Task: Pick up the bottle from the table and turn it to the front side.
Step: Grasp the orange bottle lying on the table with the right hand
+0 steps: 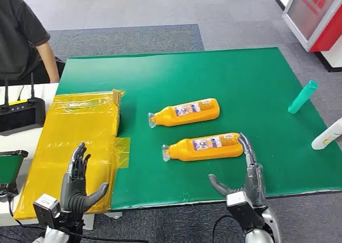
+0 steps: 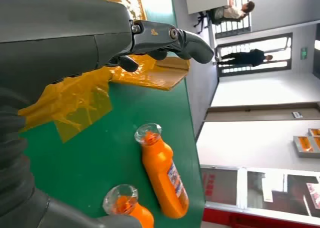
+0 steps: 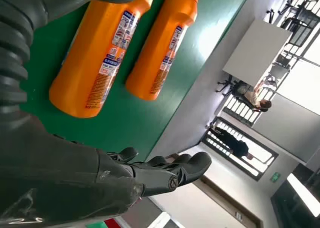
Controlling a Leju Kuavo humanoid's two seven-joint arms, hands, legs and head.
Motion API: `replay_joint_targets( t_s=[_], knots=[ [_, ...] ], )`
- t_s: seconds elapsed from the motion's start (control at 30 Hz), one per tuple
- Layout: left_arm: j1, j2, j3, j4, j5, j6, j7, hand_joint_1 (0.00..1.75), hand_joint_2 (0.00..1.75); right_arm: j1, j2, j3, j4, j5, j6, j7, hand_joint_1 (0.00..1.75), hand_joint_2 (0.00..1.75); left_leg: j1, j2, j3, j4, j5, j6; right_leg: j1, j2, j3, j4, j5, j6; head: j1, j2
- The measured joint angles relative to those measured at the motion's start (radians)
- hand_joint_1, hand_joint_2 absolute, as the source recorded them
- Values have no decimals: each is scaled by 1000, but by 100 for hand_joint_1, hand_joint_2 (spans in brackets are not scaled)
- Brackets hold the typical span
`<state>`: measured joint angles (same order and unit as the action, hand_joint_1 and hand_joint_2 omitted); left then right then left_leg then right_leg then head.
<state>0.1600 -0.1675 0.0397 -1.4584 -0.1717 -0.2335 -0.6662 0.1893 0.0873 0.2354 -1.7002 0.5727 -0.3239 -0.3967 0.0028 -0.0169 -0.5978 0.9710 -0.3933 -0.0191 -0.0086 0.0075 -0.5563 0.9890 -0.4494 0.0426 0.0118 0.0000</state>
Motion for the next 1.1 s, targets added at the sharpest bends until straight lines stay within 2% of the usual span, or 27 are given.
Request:
replay_joint_targets(
  t_s=[0.17,0.33,0.43,0.7,0.87,1.1],
  knots=[
    [-6,0,-5,6,-43,15,22,0,175,-17,-25,1,4,127,36,89,0,175,0,0,0,0,0,0,0,0,0,0,0,0,0,0],
    [-14,7,-4,58,-66,20,24,0,175,-52,-96,11,24,279,111,182,0,175,0,0,0,0,0,0,0,0,1,0,0,0,0,0],
    [-27,11,-2,89,-82,15,24,0,175,-107,-140,24,51,334,166,235,0,175,0,0,0,0,0,0,0,0,0,0,1,1,0,0],
    [-46,13,-2,142,-93,14,24,0,175,-273,-229,52,154,384,239,314,0,175,0,0,0,0,2,1,0,0,1,0,2,2,0,0],
    [-52,14,-2,153,-99,15,21,0,175,-332,-256,68,209,419,242,339,0,175,0,0,0,0,1,1,0,0,0,0,2,2,0,0],
    [-60,18,-2,171,-109,18,15,0,175,-433,-276,107,282,436,301,362,0,175,0,0,0,0,2,1,0,0,0,0,2,2,0,0]
  ],
)
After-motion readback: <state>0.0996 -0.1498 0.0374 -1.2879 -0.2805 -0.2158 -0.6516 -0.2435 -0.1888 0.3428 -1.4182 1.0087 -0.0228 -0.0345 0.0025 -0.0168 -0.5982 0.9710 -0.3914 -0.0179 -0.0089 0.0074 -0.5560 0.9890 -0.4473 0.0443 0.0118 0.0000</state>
